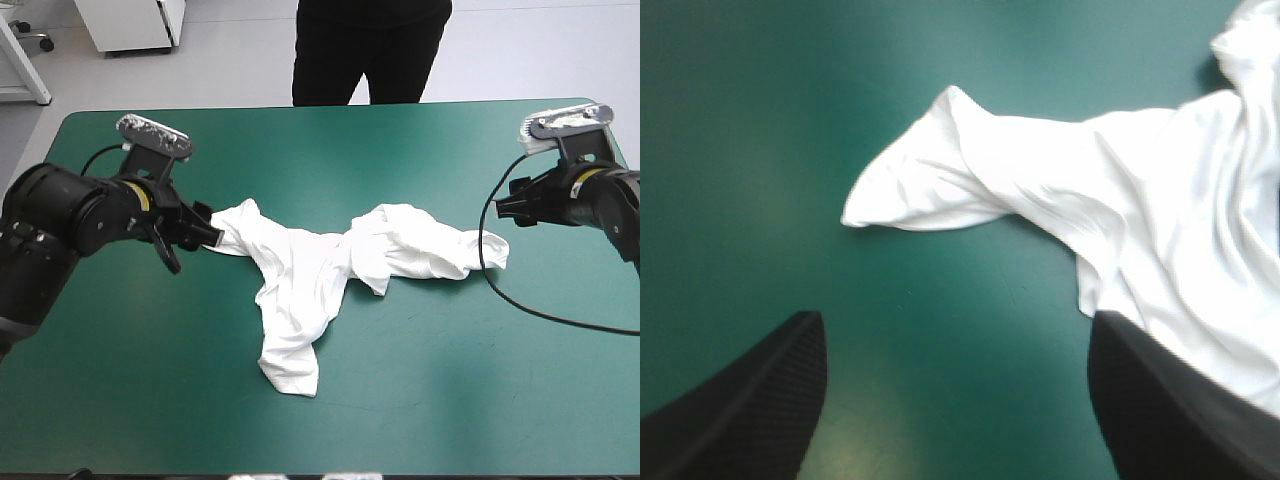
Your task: Fold the cloth
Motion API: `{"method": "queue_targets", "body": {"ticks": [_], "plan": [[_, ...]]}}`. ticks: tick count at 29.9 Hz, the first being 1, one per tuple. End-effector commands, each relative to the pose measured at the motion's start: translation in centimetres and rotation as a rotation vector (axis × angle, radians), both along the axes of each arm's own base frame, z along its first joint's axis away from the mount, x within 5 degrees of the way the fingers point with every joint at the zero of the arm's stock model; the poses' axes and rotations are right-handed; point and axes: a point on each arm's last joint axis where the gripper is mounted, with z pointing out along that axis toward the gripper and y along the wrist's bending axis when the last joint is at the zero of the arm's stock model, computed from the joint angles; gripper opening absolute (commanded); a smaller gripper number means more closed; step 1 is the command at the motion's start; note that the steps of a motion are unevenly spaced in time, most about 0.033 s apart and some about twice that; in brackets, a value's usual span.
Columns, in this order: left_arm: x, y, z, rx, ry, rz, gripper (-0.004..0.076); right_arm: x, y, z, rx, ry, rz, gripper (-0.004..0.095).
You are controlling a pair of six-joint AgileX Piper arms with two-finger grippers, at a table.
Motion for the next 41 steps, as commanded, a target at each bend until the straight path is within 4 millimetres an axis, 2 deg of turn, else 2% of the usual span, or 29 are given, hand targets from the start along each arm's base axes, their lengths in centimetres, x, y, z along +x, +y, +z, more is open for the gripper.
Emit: {"method": "queue_targets", "body": {"ticks": [1,8,15,26,33,35,37,41], "plan": [[-2.8,-0.2,-0.7,-0.026,0.050,-0.045,0.0532,-2.5,-0.4,1.8,0.028,-0.102,0.009,0.0692],[-4.6,-2.6,-6.7,0.029,0.226,-0.112,0.0532,-5.2,-0.9,0.3,0.030,-0.039,0.013,0.0692],[-6.1,-6.1,-13.2,0.028,0.375,-0.209,0.0532,-5.3,-1.0,-0.5,0.021,-0.007,0.010,0.0668],[-4.0,-9.2,-18.2,0.047,0.406,-0.220,0.0531,-5.3,-1.0,-0.5,0.012,-0.007,0.012,0.0648],[-3.3,-10.6,-21.8,0.097,0.523,-0.233,0.0518,-5.4,-1.2,-0.6,-0.006,0.002,0.004,0.0648],[-3.3,-10.9,-22.4,0.093,0.541,-0.243,0.0487,-5.4,-1.2,-0.6,-0.006,0.004,0.004,0.0648],[-3.1,-11.2,-22.8,0.081,0.540,-0.256,0.0421,-5.3,-1.1,-1.1,-0.008,0.018,0.005,0.0648],[-3.3,-11.4,-23.3,0.069,0.569,-0.263,0.0202,-4.8,-1.0,-3.3,-0.019,0.075,0.004,0.0648]]}}
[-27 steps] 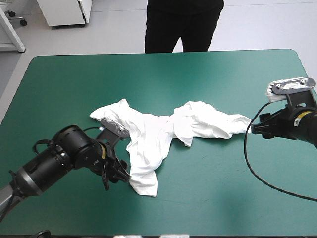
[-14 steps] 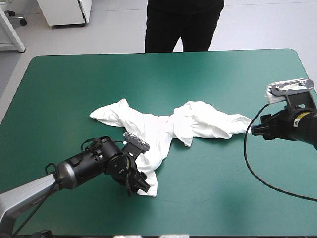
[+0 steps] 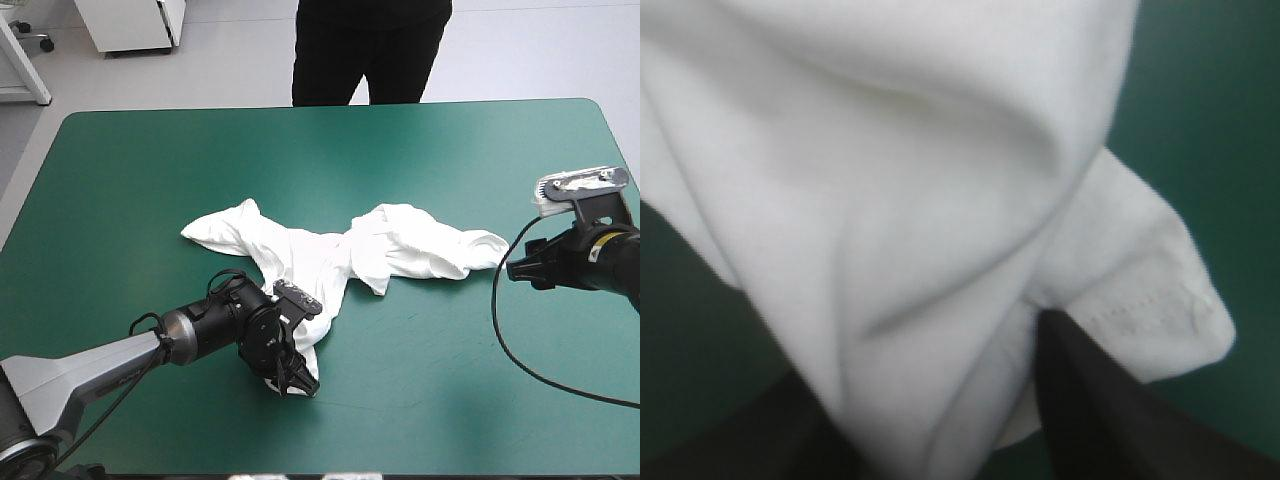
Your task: Fold the cloth
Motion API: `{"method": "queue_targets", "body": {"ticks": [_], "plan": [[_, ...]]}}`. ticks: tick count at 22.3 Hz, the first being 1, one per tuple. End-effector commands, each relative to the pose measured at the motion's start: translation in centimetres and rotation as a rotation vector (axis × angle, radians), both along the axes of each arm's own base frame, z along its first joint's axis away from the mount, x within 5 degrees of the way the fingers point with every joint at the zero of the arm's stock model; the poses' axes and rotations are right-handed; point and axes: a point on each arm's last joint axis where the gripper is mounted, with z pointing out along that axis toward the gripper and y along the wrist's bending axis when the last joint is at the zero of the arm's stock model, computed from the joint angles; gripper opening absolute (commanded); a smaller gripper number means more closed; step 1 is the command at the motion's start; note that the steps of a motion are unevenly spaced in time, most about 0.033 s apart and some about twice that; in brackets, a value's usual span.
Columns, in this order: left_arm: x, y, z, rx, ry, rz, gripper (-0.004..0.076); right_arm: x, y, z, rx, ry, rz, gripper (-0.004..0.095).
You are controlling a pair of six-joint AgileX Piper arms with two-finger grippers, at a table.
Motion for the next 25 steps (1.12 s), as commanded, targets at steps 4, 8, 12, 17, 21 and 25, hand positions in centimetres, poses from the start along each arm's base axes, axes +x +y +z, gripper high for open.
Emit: {"method": "queue_targets", "body": {"ticks": [4,8,12,17,21,25], "plan": [[0.0,-0.6,0.0,-0.049,-0.011,-0.002,-0.0006,2.3,0.4,-3.8,0.005,0.043,-0.041,0.0648],[-0.2,-0.6,0.0,-0.050,0.014,0.007,-0.0009,7.0,1.5,-7.1,0.034,0.108,-0.080,0.0648],[-0.4,-0.7,0.1,-0.066,0.027,0.009,-0.0009,10.9,2.4,-11.6,0.027,0.207,-0.097,0.0648],[-0.5,-0.6,0.1,-0.055,0.038,0.008,-0.0009,14.1,0.7,-13.5,0.066,0.210,-0.179,0.0648],[-0.4,-0.7,0.1,-0.060,0.031,0.007,-0.0009,15.8,-0.1,-13.2,0.099,0.200,-0.186,0.0648],[-0.4,-0.6,0.1,-0.054,0.027,0.005,-0.0009,16.9,0.0,-14.3,0.100,0.233,-0.178,0.0644]]}}
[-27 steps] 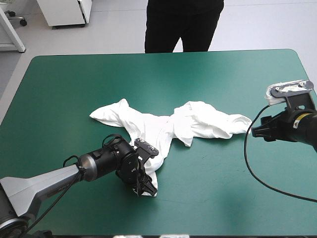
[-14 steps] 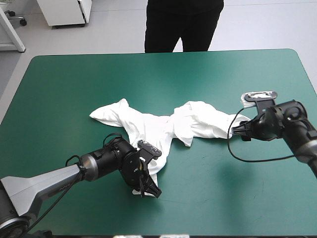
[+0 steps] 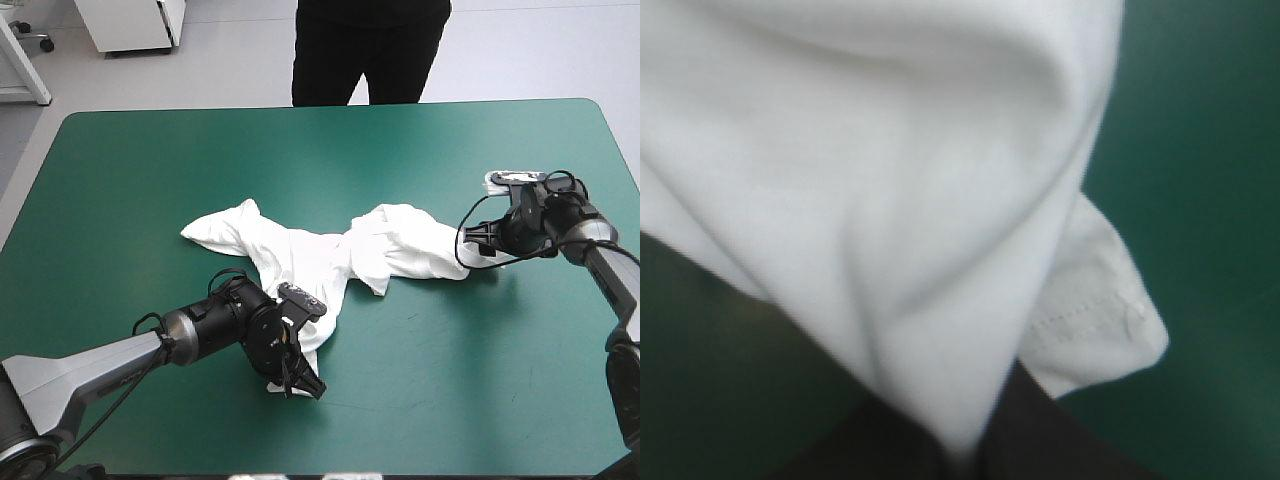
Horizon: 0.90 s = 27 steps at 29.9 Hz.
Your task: Fold the cloth
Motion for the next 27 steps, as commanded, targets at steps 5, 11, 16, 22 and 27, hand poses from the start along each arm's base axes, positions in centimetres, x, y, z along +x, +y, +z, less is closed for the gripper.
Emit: {"method": "queue_targets", "body": {"ticks": [5,11,16,22,27], "plan": [[-0.2,0.0,0.1,0.000,0.009,0.003,-0.0009,1.6,0.0,-1.3,0.010,0.033,0.002,0.0460],[-0.2,0.0,0.1,0.004,0.014,0.002,-0.0009,2.0,0.1,-2.3,0.013,0.050,0.012,0.0038],[0.1,0.1,0.5,0.011,-0.026,0.000,-0.0009,2.0,0.2,-2.4,0.034,0.053,0.008,-0.0017],[0.8,2.0,6.5,0.042,-0.255,0.032,-0.0009,1.6,0.0,1.0,0.032,0.015,0.014,-0.0017],[0.1,4.7,14.2,0.024,-0.454,0.099,-0.0009,0.5,-0.1,6.8,0.033,-0.112,0.027,-0.0017]]}}
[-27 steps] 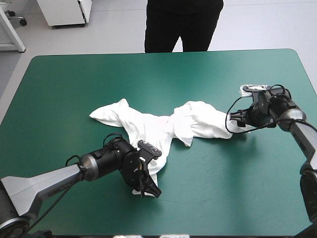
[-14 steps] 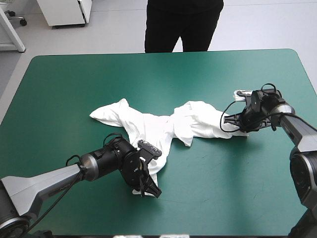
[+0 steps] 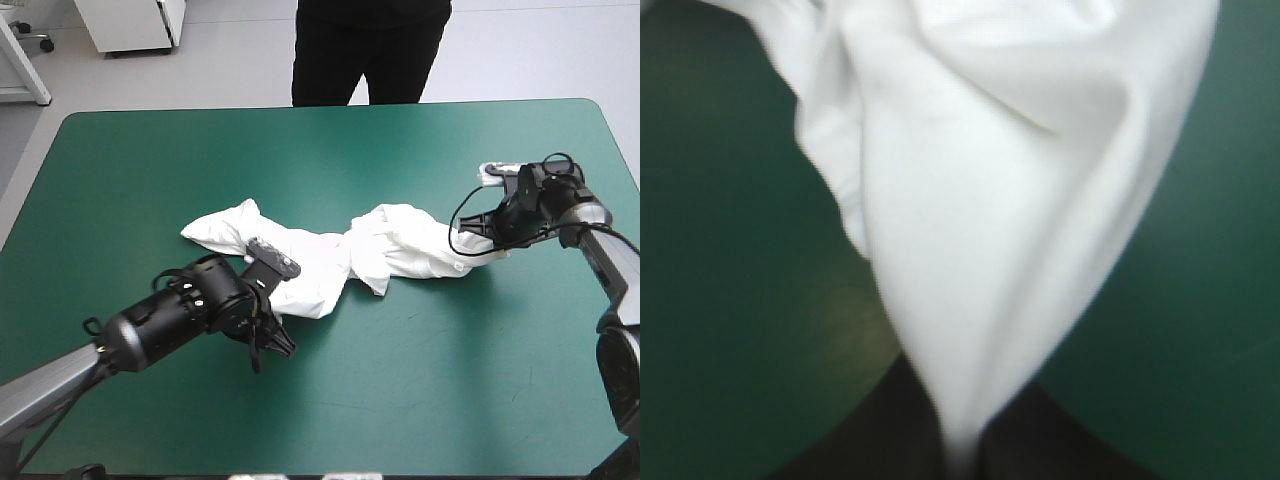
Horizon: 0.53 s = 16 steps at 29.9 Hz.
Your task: Fold the cloth
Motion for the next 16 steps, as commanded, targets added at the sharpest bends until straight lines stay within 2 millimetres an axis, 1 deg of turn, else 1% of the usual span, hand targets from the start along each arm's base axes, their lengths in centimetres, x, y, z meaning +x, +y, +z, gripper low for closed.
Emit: {"method": "queue_targets", "body": {"ticks": [1,7,9,12,15,16], "plan": [[-0.9,2.3,7.0,-0.078,-0.188,0.053,-0.0009,-1.3,-0.5,6.9,-0.004,-0.185,0.013,-0.0017],[-3.0,6.4,18.5,-0.289,-0.549,0.112,-0.0009,-4.8,-0.9,16.2,0.001,-0.461,0.015,-0.0017],[-3.7,8.0,22.2,-0.344,-0.671,0.148,-0.0009,-6.5,-1.1,19.8,0.008,-0.581,0.013,-0.0017],[-5.0,10.4,26.7,-0.395,-0.841,0.183,-0.0009,-9.2,-1.3,24.7,0.017,-0.749,0.011,-0.0017],[-6.1,12.1,30.1,-0.439,-0.966,0.191,-0.0009,-12.4,-1.6,29.4,0.021,-0.920,0.005,-0.0017],[-6.6,12.7,31.1,-0.459,-1.000,0.193,-0.0009,-13.3,-1.7,30.5,0.025,-0.961,0.004,-0.0017]]}}
